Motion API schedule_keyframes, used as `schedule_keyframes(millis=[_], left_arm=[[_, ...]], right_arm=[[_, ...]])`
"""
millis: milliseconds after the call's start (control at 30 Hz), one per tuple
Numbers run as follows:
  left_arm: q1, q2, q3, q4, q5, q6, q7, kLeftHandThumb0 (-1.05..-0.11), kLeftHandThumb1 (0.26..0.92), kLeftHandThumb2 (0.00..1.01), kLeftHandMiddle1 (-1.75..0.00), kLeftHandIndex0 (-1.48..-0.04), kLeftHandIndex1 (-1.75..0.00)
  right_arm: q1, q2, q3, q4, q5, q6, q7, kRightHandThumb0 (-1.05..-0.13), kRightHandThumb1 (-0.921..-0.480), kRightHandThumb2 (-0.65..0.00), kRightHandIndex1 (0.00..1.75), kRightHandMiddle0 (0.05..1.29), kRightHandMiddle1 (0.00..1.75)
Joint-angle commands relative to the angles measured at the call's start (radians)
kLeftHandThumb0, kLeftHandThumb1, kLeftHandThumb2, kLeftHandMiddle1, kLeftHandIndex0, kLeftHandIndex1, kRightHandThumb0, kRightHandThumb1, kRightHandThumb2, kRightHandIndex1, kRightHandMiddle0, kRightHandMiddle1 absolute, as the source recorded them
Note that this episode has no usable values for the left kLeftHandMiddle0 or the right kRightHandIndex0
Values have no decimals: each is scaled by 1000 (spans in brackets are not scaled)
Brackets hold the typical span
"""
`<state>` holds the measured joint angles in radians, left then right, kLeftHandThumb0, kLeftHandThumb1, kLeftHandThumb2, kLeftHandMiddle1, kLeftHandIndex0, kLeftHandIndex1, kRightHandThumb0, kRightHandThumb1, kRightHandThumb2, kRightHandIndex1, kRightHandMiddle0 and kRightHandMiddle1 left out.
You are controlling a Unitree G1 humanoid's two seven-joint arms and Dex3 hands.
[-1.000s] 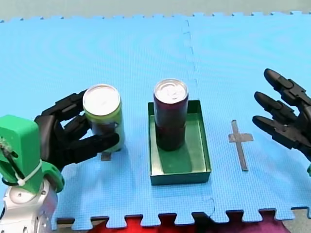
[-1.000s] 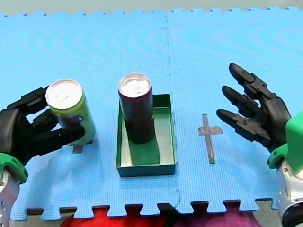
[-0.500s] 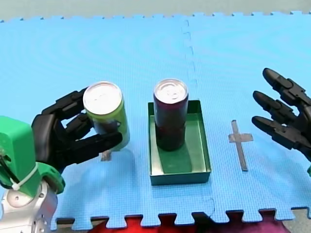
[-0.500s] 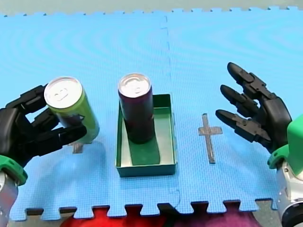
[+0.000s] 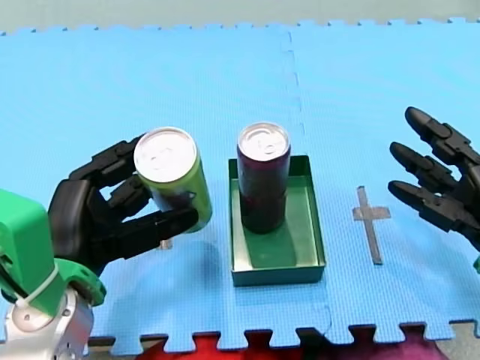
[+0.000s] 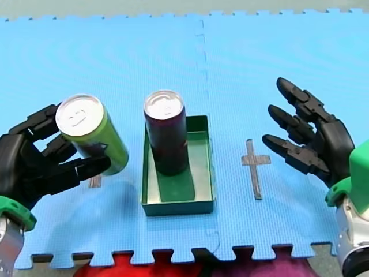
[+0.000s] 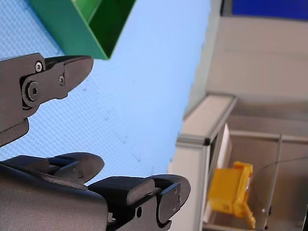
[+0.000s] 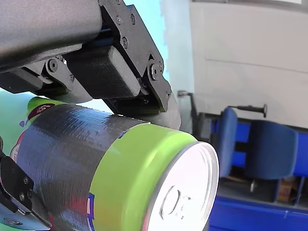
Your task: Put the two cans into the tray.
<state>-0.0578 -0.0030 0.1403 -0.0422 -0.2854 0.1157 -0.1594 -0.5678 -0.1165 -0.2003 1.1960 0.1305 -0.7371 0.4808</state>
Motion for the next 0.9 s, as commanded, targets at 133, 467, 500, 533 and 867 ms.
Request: schedule_keyframes(millis=[133,467,500,533,867], left_arm=[[34,-22,-35,-80,-5,2,7,-371,762,0,-1,-1262,0],[55,-34,-67,-135,6,16,27,-375,762,0,-1,-1265,-1],[55,-34,-69,-139,7,19,29,-376,761,0,-1,-1266,-1],[55,-35,-71,-143,8,22,32,-376,761,0,-1,-1266,-1],[49,-40,-100,-151,26,33,45,-379,758,0,0,-1270,-1]], right_arm=[[-12,-6,3,12,-12,3,-15,-1048,-919,-12,5,312,0],[-13,-8,-1,19,-14,6,-13,-1048,-921,-23,3,296,0],[-13,-8,-2,19,-13,7,-12,-1048,-921,-26,3,295,0],[-14,-7,-2,19,-13,7,-11,-1048,-921,-27,3,294,0],[-16,-3,-6,20,-11,10,-9,-1048,-921,-42,4,290,0]])
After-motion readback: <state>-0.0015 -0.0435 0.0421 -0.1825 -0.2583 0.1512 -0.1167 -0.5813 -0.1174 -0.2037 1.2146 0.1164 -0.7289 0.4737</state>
